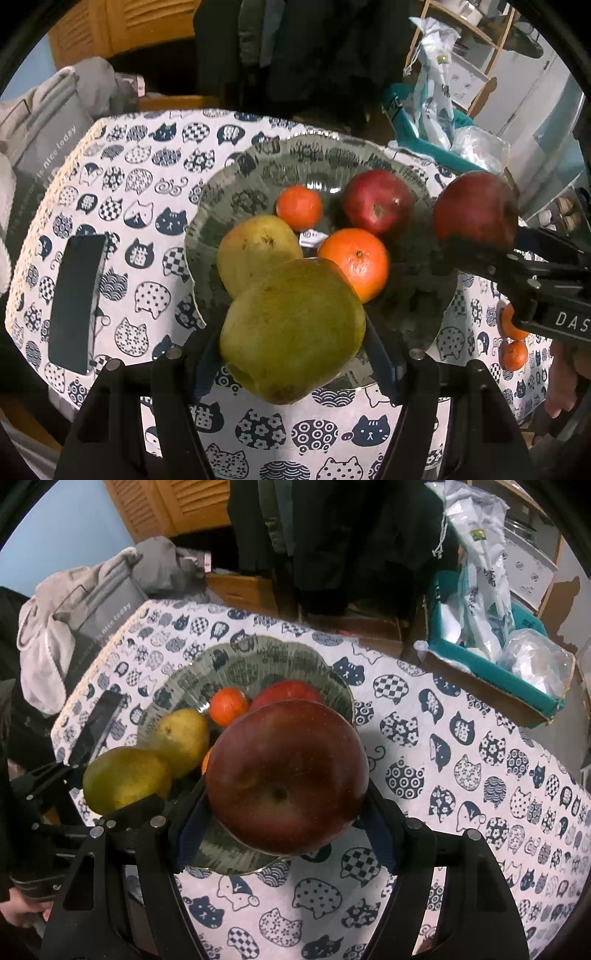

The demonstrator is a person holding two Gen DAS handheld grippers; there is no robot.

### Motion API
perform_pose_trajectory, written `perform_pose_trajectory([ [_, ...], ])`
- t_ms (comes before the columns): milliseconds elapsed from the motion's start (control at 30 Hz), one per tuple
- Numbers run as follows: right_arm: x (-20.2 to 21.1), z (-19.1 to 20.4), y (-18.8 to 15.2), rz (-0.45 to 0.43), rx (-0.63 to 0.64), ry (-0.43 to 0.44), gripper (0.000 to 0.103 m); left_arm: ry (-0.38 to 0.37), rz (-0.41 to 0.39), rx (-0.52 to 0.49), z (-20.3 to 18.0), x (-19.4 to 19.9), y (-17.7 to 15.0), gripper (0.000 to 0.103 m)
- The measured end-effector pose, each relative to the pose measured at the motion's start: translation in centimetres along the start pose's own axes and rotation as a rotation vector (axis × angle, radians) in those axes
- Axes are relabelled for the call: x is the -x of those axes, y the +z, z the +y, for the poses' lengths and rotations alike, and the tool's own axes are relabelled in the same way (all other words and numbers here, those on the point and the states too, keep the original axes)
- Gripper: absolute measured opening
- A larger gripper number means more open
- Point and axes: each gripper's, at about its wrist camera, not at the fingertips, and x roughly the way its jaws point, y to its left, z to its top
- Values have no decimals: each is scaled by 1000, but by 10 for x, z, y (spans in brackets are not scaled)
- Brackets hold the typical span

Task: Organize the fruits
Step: 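Lower the pear into the bowl with the left tool while the right tool lowers the apple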

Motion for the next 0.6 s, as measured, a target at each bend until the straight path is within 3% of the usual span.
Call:
perform_pose_trajectory([
  [600,-31,5,2,65,29,-2,75,-9,86,8,1,-28,-5,71],
])
